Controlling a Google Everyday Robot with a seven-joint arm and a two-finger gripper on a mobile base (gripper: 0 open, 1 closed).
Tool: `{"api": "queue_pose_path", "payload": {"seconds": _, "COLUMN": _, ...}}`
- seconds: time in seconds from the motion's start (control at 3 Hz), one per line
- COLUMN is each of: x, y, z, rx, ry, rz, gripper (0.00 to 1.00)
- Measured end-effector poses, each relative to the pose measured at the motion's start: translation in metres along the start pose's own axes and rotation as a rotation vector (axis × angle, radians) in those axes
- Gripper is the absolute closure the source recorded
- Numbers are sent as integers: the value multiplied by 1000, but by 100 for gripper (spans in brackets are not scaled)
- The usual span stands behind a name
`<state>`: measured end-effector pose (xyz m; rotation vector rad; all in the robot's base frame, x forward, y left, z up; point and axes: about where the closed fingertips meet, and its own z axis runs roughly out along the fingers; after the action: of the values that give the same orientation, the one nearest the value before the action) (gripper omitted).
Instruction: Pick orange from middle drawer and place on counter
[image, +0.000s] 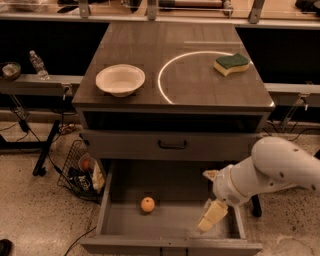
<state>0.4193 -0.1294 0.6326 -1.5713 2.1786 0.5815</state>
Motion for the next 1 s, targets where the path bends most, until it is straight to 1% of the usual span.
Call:
{"api": "queue_pose_path", "payload": {"seconds": 0.33, "x": 6, "y": -16, "z": 54, "rx": 13, "ry": -100, "rz": 4, "gripper": 0}}
{"api": "queue_pose_path", "payload": {"seconds": 0.67, "x": 6, "y": -16, "z": 55, "rx": 13, "ry": -100, "rz": 4, "gripper": 0}}
{"api": "queue_pose_path", "payload": {"seconds": 1.0, "x": 5, "y": -19, "z": 65, "rx": 19, "ry": -129, "rz": 17, "gripper": 0}}
